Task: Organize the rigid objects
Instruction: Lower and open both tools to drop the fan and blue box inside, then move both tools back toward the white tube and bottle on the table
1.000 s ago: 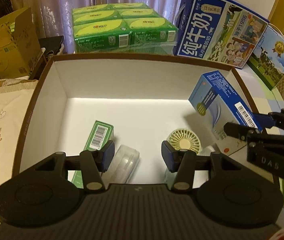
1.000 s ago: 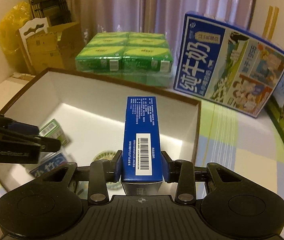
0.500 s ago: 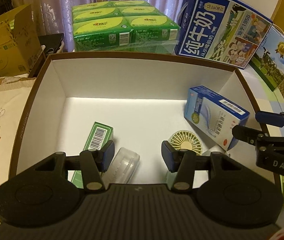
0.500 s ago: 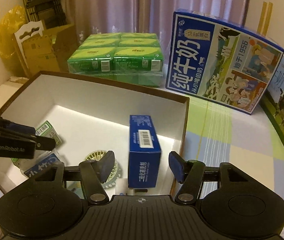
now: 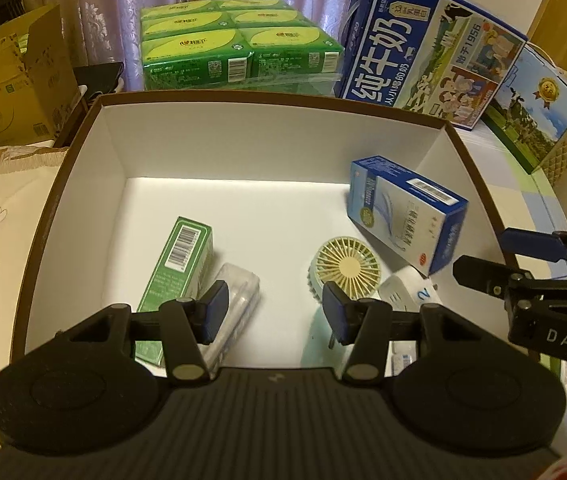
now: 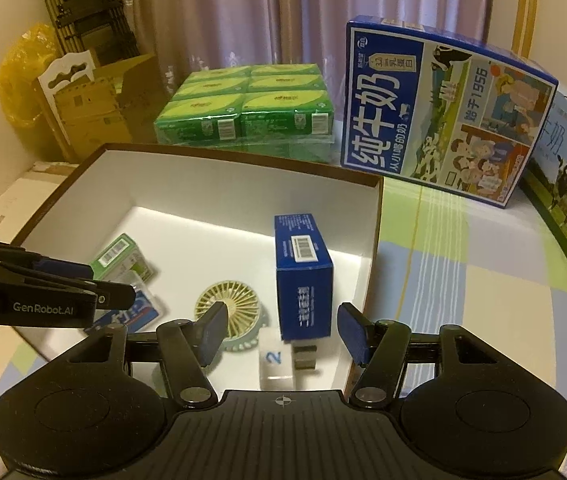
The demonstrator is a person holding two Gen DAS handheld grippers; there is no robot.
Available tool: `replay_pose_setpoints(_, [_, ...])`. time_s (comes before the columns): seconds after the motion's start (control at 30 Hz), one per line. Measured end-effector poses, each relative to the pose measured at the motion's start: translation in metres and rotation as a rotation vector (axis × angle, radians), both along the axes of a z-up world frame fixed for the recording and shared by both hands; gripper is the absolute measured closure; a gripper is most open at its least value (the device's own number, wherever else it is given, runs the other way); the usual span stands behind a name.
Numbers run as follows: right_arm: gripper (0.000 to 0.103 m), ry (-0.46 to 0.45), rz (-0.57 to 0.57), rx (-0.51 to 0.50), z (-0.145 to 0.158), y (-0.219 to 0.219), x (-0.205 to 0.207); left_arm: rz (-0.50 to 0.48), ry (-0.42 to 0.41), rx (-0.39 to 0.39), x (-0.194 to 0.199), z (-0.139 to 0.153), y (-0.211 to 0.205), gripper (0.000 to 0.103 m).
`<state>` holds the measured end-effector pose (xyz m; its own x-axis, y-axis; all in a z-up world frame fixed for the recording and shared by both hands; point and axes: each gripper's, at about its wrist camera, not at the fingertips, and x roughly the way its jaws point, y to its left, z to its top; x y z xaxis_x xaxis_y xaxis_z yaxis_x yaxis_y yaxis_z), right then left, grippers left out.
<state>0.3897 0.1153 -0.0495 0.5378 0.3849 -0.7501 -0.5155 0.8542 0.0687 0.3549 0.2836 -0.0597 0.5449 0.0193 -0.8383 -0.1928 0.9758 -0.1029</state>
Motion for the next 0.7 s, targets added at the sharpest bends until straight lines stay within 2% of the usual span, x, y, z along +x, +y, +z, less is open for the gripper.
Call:
replay_pose_setpoints(0.33, [0.045, 0.0, -0.008, 0.048, 0.016, -0.012, -0.027, 0.005, -0.035, 0.01, -0.029, 0.02, -0.012, 0.056])
replay_pose_setpoints(0.7, [0.045, -0.003, -0.023, 0.106, 0.033, -0.046, -0.066, -0.011, -0.092, 0.004, -0.07, 0.044, -0.041, 0.055])
